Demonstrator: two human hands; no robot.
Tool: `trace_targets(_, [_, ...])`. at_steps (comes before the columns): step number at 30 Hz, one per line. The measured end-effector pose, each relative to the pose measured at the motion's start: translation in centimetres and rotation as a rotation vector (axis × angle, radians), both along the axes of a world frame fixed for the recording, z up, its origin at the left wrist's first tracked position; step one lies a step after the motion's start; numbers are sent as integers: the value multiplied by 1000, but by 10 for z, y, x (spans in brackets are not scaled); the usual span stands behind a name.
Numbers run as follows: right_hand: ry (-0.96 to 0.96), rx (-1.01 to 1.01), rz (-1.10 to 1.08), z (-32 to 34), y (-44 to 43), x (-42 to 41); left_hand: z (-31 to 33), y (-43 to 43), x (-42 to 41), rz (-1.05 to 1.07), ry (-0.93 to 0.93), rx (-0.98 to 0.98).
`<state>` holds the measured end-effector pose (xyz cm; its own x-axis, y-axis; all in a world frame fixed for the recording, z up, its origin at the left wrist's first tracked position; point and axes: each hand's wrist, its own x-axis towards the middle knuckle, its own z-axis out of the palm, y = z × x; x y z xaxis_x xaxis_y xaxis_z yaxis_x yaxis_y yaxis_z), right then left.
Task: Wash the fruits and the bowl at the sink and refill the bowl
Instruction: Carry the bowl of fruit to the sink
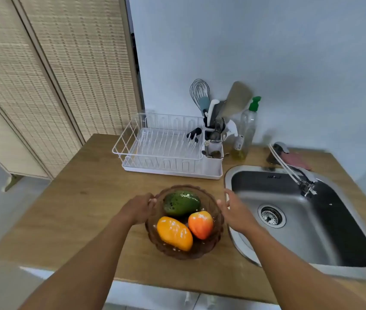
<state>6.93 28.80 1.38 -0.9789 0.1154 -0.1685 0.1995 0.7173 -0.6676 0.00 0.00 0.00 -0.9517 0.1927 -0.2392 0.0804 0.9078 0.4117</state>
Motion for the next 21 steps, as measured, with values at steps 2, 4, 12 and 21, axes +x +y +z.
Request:
trace_targets(2, [-62, 16, -16, -4, 2, 0, -3, 4, 2, 35, 22, 25])
trace_targets(4, [-131, 44, -36, -7, 2, 3, -8, 6, 4, 74, 21, 45])
trace_targets(12, [-155, 121, -40, -31, -10, 7, -31, 6, 9, 108, 36, 96])
trace_targets(21, [-65, 215, -77, -39, 13, -2, -39, 27, 10, 120, 143, 81])
